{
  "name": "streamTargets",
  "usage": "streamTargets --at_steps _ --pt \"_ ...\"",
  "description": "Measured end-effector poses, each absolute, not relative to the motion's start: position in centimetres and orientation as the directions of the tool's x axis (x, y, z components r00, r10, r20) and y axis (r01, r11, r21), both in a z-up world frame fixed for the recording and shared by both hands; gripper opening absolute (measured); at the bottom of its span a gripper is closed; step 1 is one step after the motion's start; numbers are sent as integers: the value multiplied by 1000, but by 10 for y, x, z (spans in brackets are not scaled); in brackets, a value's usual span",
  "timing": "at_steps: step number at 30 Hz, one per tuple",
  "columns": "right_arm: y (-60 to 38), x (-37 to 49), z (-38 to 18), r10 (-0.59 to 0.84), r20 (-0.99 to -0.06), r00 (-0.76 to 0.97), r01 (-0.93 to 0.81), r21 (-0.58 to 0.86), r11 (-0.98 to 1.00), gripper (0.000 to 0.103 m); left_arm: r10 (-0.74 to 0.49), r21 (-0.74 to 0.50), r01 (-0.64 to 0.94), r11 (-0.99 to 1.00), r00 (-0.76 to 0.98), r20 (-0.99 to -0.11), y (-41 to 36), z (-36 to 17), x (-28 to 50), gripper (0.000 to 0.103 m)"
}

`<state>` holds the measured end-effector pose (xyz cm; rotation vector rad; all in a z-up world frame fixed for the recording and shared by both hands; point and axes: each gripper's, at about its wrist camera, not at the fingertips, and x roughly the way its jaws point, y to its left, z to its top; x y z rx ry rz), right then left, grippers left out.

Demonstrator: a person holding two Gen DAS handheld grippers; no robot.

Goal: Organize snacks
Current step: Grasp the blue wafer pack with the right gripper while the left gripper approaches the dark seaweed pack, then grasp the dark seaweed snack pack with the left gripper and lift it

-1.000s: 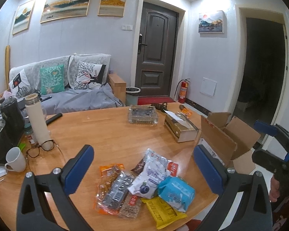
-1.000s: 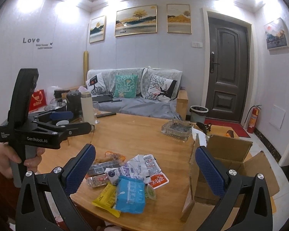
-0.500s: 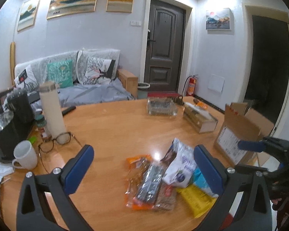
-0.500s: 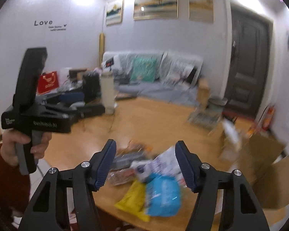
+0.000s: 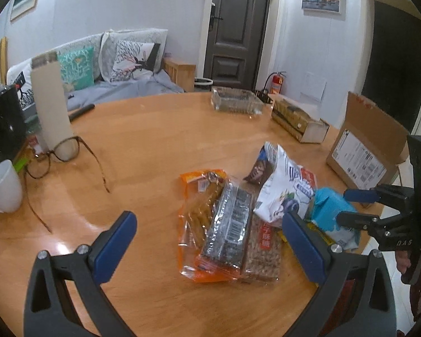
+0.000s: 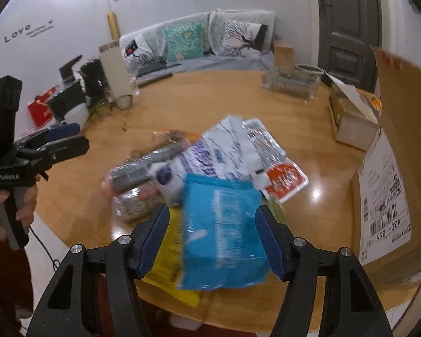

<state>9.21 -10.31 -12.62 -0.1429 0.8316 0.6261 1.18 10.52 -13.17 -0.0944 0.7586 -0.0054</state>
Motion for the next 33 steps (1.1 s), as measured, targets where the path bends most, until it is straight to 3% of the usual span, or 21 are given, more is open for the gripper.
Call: streamTargets --at_steps 16,20,23,25,27,30,33 --pt "-112 112 -150 511 -756 410 -562 232 794 66 -73 -104 -1 995 713 -697 91 -155 29 101" --pt "-113 110 -150 509 -745 431 -548 233 804 65 -64 -77 13 997 696 -716 85 -161 31 89" --pt "-118 105 -147 513 -728 454 -537 236 810 65 -67 -65 29 997 698 -713 80 -161 32 88" --pt "-119 103 -145 513 -725 460 -539 231 810 65 -71 -49 52 997 701 -710 76 -160 33 81" --pt "-120 100 -144 513 -724 461 -543 227 808 65 -69 -28 70 997 692 -719 74 -160 38 63" --pt "-121 99 -144 524 -721 454 -548 238 802 65 -62 20 115 993 668 -742 69 -164 50 51" --pt "-123 99 -145 532 -718 449 -551 246 798 65 -60 56 156 986 652 -756 62 -168 57 50"
